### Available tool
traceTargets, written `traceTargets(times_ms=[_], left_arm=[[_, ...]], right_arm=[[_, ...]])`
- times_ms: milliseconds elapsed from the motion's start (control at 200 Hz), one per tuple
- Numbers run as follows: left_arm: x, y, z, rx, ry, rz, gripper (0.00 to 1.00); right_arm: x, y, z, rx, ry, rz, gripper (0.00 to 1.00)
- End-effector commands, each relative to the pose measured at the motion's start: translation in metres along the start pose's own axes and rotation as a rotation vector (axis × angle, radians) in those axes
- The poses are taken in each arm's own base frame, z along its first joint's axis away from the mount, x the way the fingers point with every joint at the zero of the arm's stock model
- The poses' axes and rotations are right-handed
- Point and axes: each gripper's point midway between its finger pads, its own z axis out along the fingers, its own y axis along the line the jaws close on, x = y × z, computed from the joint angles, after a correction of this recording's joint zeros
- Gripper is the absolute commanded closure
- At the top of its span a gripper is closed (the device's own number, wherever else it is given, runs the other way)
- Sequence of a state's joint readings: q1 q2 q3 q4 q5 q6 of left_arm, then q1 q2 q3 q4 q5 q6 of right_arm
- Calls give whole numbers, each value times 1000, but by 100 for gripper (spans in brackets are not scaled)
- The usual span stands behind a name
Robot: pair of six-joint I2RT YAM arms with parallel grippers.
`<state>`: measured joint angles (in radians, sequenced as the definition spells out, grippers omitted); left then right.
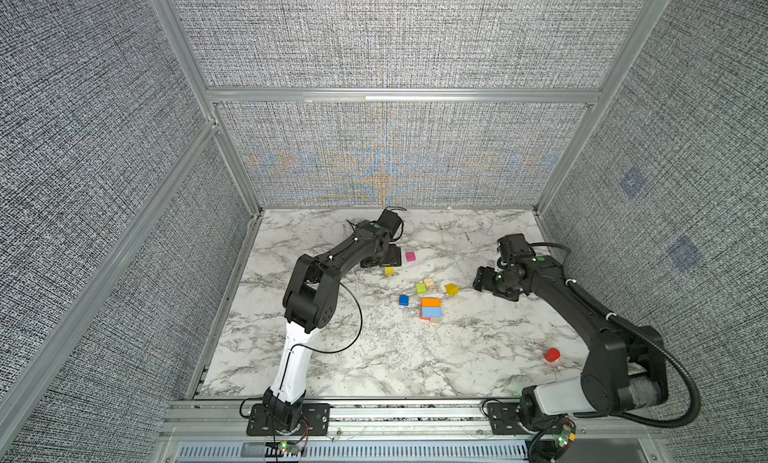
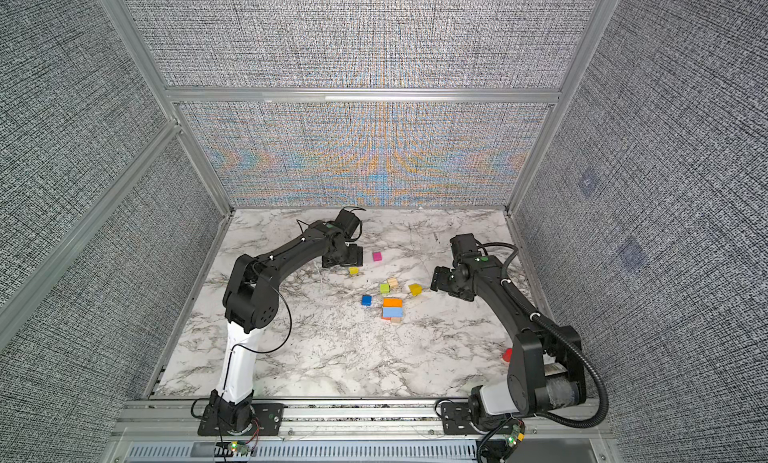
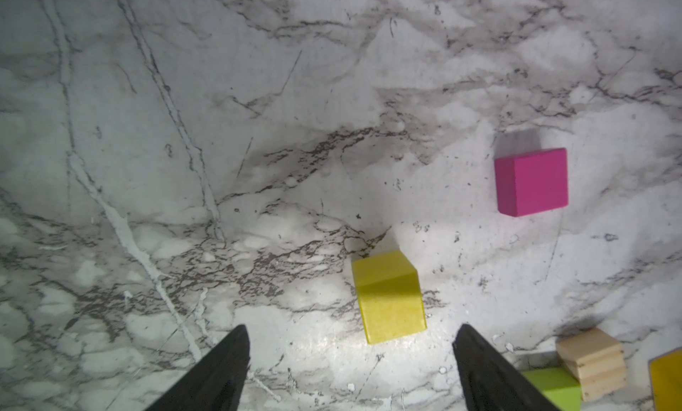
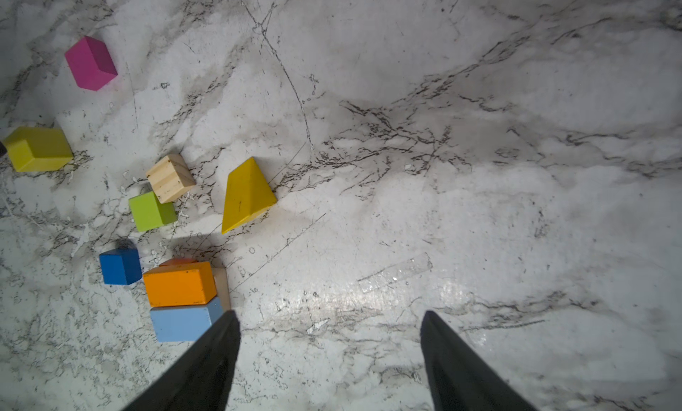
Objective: Build the wood block tower
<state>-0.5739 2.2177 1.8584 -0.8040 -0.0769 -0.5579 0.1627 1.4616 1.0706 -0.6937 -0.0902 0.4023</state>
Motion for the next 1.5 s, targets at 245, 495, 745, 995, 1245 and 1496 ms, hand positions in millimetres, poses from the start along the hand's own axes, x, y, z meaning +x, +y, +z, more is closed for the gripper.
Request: traceTargets(times_ms=[245, 495, 745, 995, 1245, 1496], left_arm=[[-2, 16, -31, -55, -28, 13, 9], [15, 33, -48, -32, -56, -35, 7], [37, 53, -62, -39, -91, -74, 6], [59, 59, -55, 11, -110, -148, 5], [75, 73, -52, -18, -114, -140, 4], [87, 82, -54, -26, -125, -133, 4]], right_arm=[[-13, 71, 8, -106, 50, -217, 37], [-4, 118, 29, -57, 140, -373, 63], [9, 148, 49, -64, 194, -401, 56], [11, 154, 62, -18, 207, -374, 45], [19, 163, 71, 8, 222, -379, 41], [27, 166, 79, 37, 232, -376, 41]])
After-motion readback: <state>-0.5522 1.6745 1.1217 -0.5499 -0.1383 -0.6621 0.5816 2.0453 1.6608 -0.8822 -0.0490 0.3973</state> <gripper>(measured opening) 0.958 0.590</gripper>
